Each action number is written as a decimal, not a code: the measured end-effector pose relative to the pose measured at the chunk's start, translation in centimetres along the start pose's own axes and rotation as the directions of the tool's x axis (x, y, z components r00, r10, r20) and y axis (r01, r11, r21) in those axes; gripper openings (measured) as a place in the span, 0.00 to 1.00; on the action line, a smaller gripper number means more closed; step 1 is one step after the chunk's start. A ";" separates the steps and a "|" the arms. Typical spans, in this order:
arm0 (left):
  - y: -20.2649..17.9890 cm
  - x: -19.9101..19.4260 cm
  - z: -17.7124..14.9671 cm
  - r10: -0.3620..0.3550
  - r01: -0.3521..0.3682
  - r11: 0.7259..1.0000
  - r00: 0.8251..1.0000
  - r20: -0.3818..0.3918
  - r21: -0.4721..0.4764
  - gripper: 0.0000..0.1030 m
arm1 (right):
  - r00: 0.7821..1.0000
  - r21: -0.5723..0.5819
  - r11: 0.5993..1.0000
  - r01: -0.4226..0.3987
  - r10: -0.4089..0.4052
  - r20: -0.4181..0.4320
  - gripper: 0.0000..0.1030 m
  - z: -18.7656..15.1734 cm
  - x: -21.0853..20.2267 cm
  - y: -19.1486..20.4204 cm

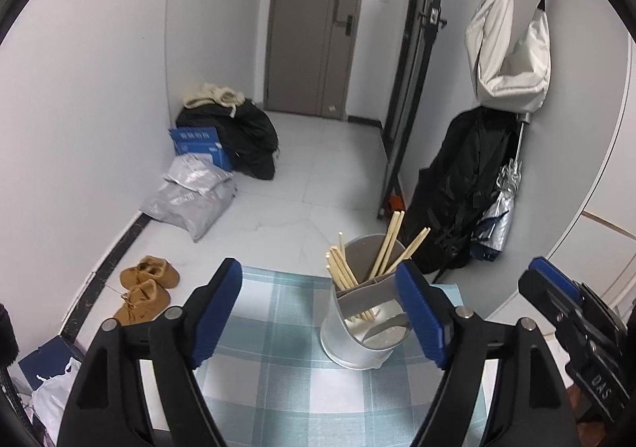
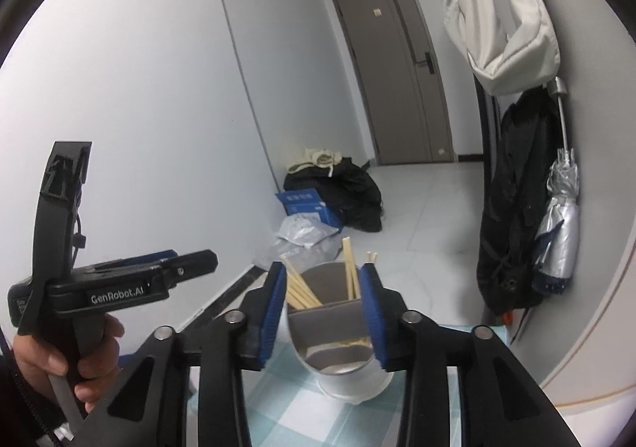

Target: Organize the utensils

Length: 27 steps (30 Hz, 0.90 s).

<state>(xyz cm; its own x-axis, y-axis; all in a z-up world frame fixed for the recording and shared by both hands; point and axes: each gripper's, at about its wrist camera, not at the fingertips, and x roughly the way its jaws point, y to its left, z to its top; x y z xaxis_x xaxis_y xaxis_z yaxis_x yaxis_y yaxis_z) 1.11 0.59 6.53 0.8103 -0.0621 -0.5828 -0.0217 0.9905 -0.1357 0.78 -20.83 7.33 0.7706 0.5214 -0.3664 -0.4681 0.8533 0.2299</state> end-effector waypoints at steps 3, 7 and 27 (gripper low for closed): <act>0.1 -1.1 -0.3 0.006 -0.006 1.000 0.999 0.038 -0.008 0.80 | 1.000 -0.015 1.000 0.002 -0.002 0.013 0.44 -0.4 -1.1 0.8; 0.4 -2.7 -1.0 -0.029 0.030 1.000 0.995 0.100 -0.009 0.88 | 0.997 -0.036 0.999 -0.028 0.031 0.074 0.71 -1.0 -3.0 1.7; 1.8 -4.1 -6.4 0.020 -0.025 0.999 0.980 0.197 0.026 0.96 | 0.980 -0.061 0.993 0.101 -0.089 0.179 0.91 -6.3 -6.8 3.0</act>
<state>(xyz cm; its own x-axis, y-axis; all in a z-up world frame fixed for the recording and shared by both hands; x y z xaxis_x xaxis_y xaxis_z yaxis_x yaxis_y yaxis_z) -6.01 1.82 3.58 0.9091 -0.0171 -0.4162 -0.0270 0.9946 -0.0998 -8.53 -21.79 4.84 0.8738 0.4344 -0.2183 -0.4136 0.9003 0.1358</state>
